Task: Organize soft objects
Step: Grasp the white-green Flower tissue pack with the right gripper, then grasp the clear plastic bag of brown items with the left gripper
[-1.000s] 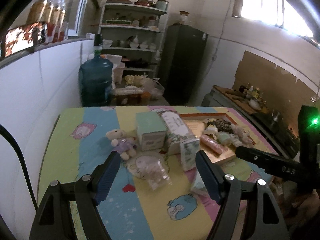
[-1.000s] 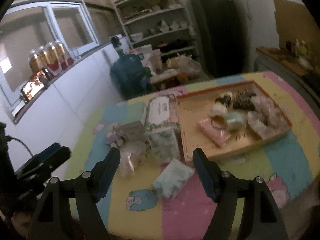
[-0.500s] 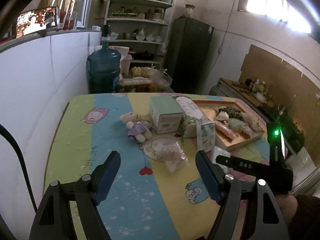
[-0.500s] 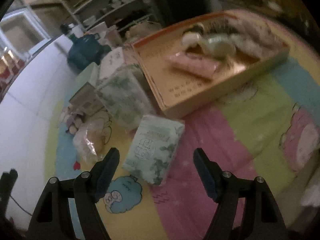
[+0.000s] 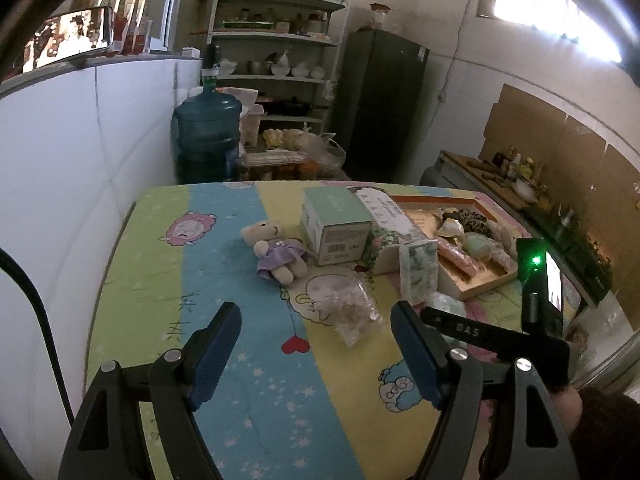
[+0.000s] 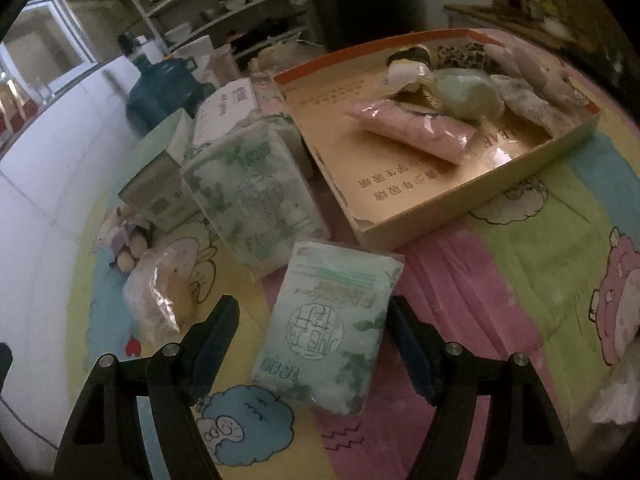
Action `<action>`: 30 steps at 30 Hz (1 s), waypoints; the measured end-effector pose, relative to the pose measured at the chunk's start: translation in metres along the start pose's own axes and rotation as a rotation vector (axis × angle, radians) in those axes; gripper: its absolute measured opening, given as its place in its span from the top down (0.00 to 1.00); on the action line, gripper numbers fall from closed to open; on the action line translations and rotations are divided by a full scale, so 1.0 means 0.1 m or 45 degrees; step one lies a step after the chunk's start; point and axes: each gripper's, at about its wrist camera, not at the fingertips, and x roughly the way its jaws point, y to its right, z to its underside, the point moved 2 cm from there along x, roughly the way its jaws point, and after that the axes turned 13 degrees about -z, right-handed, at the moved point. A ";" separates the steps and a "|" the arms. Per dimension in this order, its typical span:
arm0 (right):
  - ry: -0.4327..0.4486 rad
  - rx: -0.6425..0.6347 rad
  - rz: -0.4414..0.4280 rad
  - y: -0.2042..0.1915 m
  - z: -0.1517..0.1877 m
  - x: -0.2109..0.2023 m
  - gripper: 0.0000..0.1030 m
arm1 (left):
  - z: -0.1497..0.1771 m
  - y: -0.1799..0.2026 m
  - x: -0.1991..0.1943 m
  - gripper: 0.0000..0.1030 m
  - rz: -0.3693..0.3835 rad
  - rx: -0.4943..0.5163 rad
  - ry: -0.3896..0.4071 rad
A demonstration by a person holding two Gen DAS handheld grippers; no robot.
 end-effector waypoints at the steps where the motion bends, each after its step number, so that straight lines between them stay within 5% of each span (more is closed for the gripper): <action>1: -0.004 0.005 -0.007 0.02 0.00 -0.02 0.56 | -0.01 0.02 0.02 0.25 0.004 -0.001 -0.003; 12: 0.004 -0.060 -0.116 0.04 0.10 -0.50 0.58 | -0.01 0.37 0.58 0.25 0.069 -0.057 -0.098; 30: 0.035 -0.278 -0.091 -0.08 0.06 -0.82 0.58 | 0.12 0.63 1.28 0.25 -0.056 -0.053 -0.213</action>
